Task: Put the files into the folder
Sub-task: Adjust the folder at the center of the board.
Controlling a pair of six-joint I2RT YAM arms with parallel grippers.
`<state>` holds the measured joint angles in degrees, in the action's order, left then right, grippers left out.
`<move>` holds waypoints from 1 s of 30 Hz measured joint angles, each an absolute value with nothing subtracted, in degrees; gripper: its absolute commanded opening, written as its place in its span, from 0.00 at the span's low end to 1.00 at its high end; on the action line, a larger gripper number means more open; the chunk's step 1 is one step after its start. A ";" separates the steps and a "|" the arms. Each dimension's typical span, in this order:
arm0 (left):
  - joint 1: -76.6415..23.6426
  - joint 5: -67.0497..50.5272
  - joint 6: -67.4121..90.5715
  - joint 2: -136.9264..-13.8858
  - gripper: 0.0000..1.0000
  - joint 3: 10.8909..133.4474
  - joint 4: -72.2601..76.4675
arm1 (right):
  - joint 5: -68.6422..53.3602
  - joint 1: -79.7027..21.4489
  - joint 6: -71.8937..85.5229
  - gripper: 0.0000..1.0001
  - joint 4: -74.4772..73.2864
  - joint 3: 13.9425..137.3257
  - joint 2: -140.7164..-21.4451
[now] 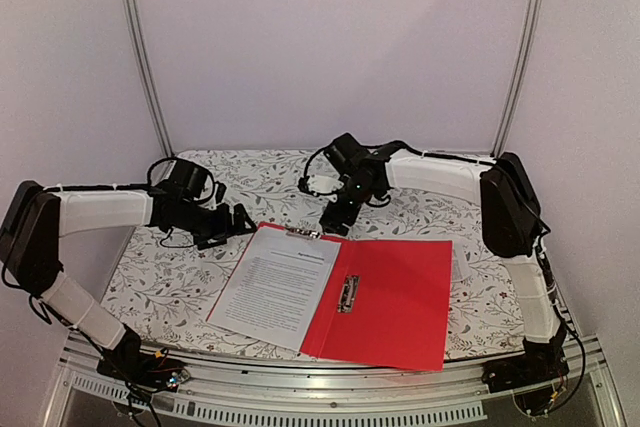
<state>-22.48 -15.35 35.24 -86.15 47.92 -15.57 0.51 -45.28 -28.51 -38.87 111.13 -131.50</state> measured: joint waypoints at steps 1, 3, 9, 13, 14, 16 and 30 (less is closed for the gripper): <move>-22.55 -16.25 35.24 -86.15 1.00 47.81 -16.36 | 1.06 -45.15 -27.40 0.99 -38.94 110.04 -129.45; -22.98 -16.97 35.22 -85.86 1.00 47.53 -17.93 | 1.65 -44.69 -24.97 0.99 -38.79 108.60 -126.06; -25.98 -16.80 33.85 -84.25 1.00 45.71 -25.30 | 2.39 -42.22 -17.47 0.99 -39.94 103.81 -120.03; -31.35 -14.85 32.29 -83.96 0.99 45.25 -28.60 | 2.07 -40.03 -13.52 0.99 -43.59 100.51 -119.66; -32.73 -14.37 31.99 -83.70 0.99 45.19 -29.08 | 1.87 -39.29 -12.40 0.99 -45.19 99.70 -119.63; -35.55 -13.41 31.27 -82.72 0.99 45.15 -29.91 | 1.67 -38.17 -10.83 0.99 -47.48 98.61 -119.52; -45.50 -5.74 24.23 -81.17 0.99 49.58 -33.08 | -16.32 -27.14 -5.89 0.92 -57.60 89.25 -114.83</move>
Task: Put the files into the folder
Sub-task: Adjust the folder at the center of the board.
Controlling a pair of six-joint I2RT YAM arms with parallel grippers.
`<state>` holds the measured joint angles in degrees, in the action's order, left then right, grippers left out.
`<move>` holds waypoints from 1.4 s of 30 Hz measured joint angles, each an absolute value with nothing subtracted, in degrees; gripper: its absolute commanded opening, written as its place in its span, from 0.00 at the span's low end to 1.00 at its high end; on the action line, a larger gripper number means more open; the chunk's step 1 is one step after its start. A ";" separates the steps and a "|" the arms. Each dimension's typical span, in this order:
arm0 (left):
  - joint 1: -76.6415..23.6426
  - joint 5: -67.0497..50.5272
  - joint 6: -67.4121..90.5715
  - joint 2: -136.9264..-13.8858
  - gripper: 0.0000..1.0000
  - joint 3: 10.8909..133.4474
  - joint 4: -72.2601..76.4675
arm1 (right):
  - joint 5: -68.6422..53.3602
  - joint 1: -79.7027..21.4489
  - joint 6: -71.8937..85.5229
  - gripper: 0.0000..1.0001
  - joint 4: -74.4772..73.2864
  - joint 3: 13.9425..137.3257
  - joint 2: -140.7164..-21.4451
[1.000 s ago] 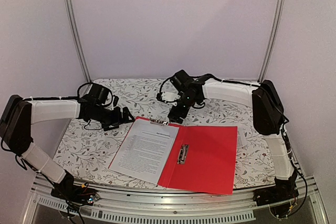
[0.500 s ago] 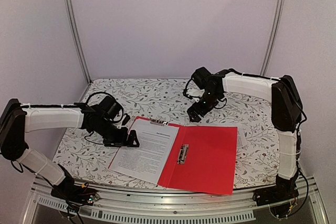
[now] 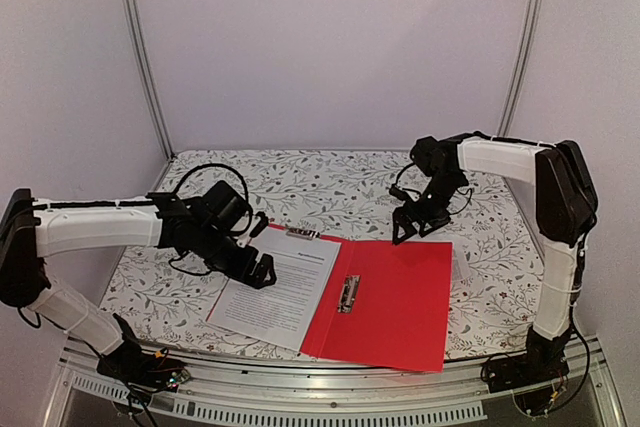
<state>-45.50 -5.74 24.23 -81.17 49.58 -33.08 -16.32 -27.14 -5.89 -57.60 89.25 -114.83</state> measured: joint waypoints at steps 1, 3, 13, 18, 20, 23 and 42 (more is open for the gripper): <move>-45.54 -5.02 23.94 -81.47 0.99 50.11 -33.36 | -17.93 -26.61 -6.02 0.87 -57.95 89.06 -115.11; -45.60 -3.99 23.57 -82.11 0.99 50.94 -33.74 | -21.63 -25.76 -6.31 0.79 -58.35 88.77 -116.27; -46.78 -1.76 21.76 -86.08 0.99 54.28 -33.85 | -36.03 -24.58 -7.57 0.29 -59.20 87.94 -123.00; -46.98 -1.02 20.88 -87.05 0.99 55.59 -33.78 | -41.47 -24.38 -7.99 0.00 -59.09 86.74 -124.49; -46.98 -0.84 20.53 -87.66 1.00 56.42 -33.80 | -43.46 -24.23 -7.33 0.00 -58.83 86.19 -124.49; -46.98 0.21 19.92 -88.75 1.00 57.87 -33.82 | -45.69 -23.90 -6.04 0.00 -56.88 85.32 -124.46; -44.82 -2.39 21.30 -96.20 1.00 68.51 -32.21 | -38.68 -20.97 27.97 0.00 -15.35 55.70 -103.02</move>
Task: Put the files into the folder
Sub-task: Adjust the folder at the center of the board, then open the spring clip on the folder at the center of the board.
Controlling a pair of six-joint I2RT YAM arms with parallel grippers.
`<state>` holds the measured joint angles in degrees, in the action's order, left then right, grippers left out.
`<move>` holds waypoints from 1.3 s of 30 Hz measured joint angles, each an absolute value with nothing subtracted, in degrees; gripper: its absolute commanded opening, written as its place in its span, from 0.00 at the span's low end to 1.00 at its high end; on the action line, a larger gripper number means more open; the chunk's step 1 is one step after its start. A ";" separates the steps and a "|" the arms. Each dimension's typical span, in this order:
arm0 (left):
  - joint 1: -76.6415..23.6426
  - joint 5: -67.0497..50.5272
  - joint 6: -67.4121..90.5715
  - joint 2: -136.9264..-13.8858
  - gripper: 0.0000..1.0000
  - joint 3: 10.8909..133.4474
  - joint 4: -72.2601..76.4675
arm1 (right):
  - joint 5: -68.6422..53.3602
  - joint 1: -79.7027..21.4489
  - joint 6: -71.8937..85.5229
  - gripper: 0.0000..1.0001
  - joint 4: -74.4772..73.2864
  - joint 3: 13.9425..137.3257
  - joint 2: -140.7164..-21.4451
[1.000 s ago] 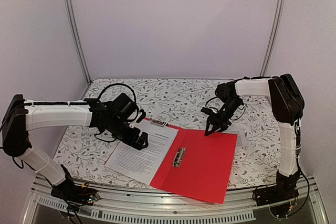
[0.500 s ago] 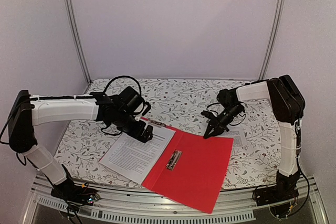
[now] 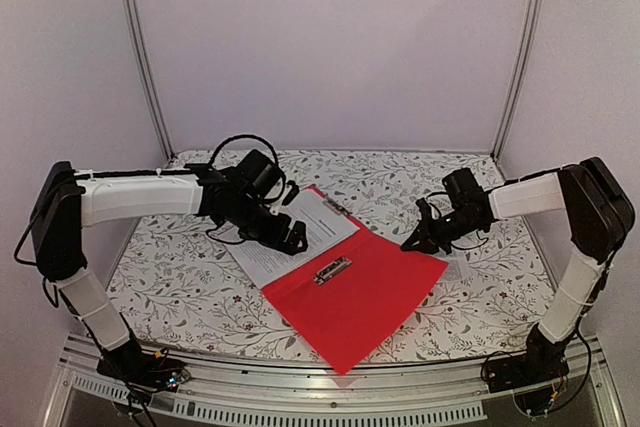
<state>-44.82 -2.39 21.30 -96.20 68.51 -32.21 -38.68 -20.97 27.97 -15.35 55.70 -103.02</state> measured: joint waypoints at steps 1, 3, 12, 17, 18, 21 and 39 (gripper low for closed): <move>-44.34 -4.64 21.96 -97.08 1.00 68.55 -31.55 | -37.19 -20.97 30.09 0.00 -12.60 53.08 -101.54; -43.20 -8.75 23.38 -98.85 1.00 68.45 -30.37 | -34.26 -20.99 33.80 0.00 -8.19 48.40 -98.72; -41.56 -15.05 28.10 -102.24 0.95 68.18 -26.85 | -19.00 -29.10 44.84 0.19 3.31 35.79 -88.23; -41.54 -15.38 31.20 -102.91 0.95 67.44 -23.22 | -9.21 -36.18 47.92 0.66 6.17 31.42 -83.83; -41.54 -15.31 32.05 -102.94 0.95 66.72 -22.26 | -7.31 -37.36 48.31 0.72 6.57 30.79 -82.74; -41.43 -15.22 34.28 -102.94 0.95 64.40 -19.68 | -2.11 -40.34 48.73 0.90 7.16 29.69 -79.61; -42.33 -16.08 39.90 -106.87 0.46 63.86 -13.08 | 4.67 -42.76 34.79 0.99 2.90 36.60 -72.60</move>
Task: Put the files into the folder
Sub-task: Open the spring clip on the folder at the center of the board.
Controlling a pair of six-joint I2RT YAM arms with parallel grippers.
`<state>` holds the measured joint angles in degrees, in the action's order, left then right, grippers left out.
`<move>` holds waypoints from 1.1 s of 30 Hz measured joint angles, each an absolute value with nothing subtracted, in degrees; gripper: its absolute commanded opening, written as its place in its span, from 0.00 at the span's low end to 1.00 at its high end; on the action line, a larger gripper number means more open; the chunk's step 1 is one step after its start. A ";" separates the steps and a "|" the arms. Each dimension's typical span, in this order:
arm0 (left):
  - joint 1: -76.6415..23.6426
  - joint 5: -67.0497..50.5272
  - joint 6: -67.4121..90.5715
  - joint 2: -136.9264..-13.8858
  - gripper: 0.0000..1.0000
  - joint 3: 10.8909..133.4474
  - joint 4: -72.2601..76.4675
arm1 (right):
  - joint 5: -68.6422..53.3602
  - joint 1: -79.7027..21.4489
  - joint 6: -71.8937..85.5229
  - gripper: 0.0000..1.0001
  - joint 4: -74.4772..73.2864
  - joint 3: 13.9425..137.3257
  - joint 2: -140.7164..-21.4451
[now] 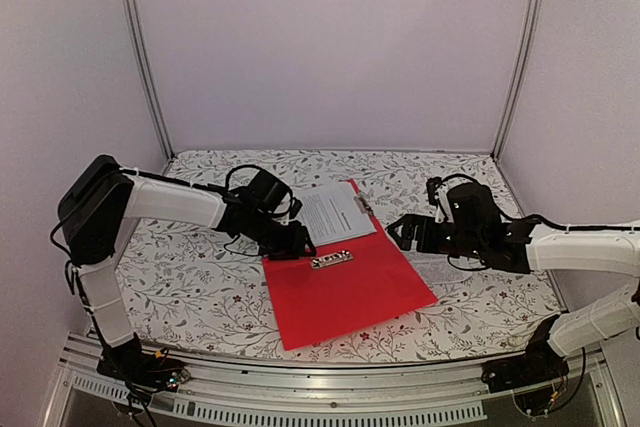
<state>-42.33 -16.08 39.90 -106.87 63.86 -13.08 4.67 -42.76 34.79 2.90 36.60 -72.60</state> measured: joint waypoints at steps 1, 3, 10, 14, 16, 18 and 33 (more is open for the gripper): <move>-42.35 -16.19 40.07 -107.66 0.43 64.10 -13.02 | 4.64 -42.76 33.89 0.99 2.81 36.99 -72.82; -42.37 -16.34 40.66 -109.08 0.39 64.40 -12.86 | 4.56 -42.76 32.14 0.99 2.66 37.67 -73.87; -42.48 -17.32 42.85 -112.57 0.26 66.72 -12.45 | 1.91 -42.76 26.81 0.99 2.15 40.80 -81.76; -42.52 -17.98 44.05 -113.69 0.19 67.11 -11.11 | -0.64 -42.76 25.34 0.99 2.81 41.32 -85.19; -42.52 -18.52 44.62 -113.97 0.15 67.33 -10.90 | -1.98 -42.76 25.06 0.99 3.07 41.50 -86.50; -42.52 -19.11 44.91 -114.30 0.11 67.57 -10.39 | -3.16 -42.76 24.99 0.99 3.53 41.63 -87.61; -42.52 -19.92 47.27 -114.45 0.16 67.48 -9.69 | -6.42 -42.76 25.98 0.99 7.73 41.36 -90.19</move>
<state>-42.52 -19.92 47.27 -114.45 67.48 -9.69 -6.42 -42.76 25.98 7.73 41.36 -90.19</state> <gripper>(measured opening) 0.144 0.988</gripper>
